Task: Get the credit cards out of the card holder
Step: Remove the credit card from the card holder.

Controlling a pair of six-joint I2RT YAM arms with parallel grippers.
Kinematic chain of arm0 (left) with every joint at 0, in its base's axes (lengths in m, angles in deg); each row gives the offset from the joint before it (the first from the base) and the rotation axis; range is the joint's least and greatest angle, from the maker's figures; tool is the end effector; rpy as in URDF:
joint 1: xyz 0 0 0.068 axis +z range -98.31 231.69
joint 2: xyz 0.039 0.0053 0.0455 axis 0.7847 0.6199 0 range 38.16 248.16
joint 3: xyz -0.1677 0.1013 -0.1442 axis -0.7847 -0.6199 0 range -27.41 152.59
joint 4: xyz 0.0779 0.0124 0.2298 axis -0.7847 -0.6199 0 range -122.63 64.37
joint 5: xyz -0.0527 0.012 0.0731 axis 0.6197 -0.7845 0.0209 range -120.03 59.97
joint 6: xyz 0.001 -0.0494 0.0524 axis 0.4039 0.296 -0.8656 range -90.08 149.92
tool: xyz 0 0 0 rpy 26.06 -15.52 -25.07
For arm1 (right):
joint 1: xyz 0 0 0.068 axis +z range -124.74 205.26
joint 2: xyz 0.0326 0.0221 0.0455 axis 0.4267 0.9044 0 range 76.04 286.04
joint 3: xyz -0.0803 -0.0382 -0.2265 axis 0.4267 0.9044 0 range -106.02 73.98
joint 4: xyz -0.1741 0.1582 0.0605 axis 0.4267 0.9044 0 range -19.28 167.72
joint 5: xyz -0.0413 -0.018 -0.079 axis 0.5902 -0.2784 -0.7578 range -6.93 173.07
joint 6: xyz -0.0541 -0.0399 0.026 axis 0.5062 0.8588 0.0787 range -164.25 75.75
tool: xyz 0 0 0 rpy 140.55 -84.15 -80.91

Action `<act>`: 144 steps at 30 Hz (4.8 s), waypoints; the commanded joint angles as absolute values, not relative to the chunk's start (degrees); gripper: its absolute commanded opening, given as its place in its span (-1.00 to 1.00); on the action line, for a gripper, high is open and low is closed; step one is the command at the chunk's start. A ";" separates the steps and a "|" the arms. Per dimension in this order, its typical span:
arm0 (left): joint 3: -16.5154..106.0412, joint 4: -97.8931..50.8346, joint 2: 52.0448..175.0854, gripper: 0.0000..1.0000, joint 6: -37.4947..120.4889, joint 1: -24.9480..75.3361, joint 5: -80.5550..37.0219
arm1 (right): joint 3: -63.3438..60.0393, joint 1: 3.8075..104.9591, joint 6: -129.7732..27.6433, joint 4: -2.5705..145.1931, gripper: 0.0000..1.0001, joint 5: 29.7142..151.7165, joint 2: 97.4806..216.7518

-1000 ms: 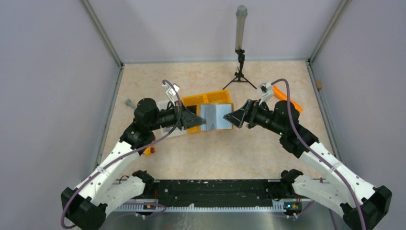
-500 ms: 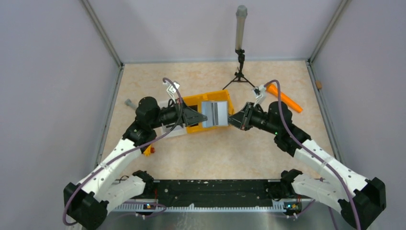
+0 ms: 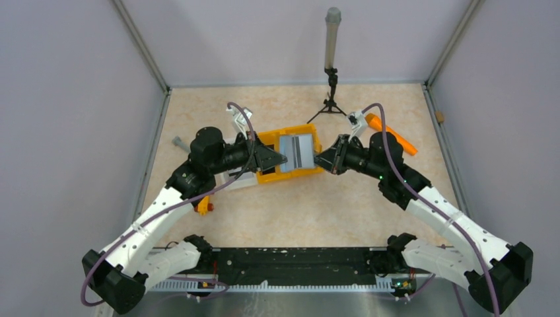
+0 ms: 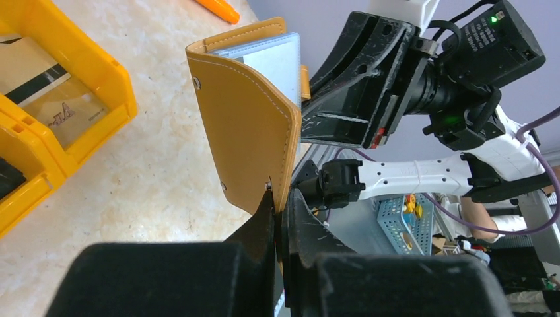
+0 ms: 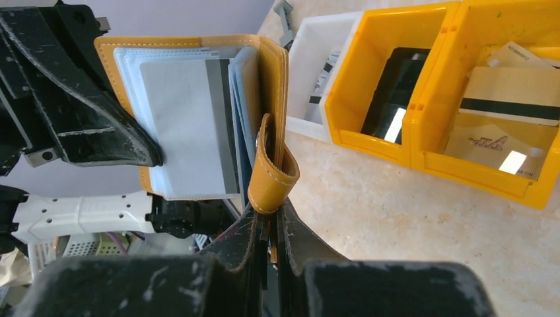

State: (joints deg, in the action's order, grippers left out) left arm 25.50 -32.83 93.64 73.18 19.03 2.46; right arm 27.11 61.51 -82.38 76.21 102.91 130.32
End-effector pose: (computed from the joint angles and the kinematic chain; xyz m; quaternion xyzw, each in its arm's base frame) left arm 0.1829 -0.1553 0.3345 0.1116 0.7477 -0.5492 0.3561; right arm 0.1828 0.1591 0.3044 -0.0947 0.7721 0.4783 0.4076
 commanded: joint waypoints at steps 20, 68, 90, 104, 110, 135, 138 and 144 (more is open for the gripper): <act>23.55 -29.26 92.33 -1.00 72.02 18.28 4.02 | 27.65 63.05 -81.78 73.91 0.83 96.87 124.43; 21.68 -24.70 97.00 -0.35 71.85 19.06 8.36 | 26.61 64.31 -80.91 75.73 -0.90 101.44 128.10; 19.42 -19.39 94.45 -0.38 74.12 19.15 13.55 | 28.64 63.66 -81.77 74.89 -0.89 102.42 128.45; 20.86 -21.35 97.67 -0.44 72.87 19.11 13.59 | 28.63 63.64 -81.34 76.00 -0.89 102.63 127.74; 20.20 -17.89 96.79 -0.10 74.36 19.13 15.64 | 28.84 63.48 -81.24 76.21 -0.89 102.51 127.68; 20.15 -19.83 96.29 -0.82 72.68 19.19 15.32 | 28.81 63.14 -81.89 75.42 -0.90 104.01 126.84; 20.07 -19.64 96.09 -0.86 72.63 19.24 15.16 | 29.05 63.14 -82.02 74.93 -0.90 104.27 127.00; 18.97 -14.28 96.58 -0.91 76.01 19.23 16.67 | 31.08 63.09 -82.89 71.92 -0.91 104.75 127.46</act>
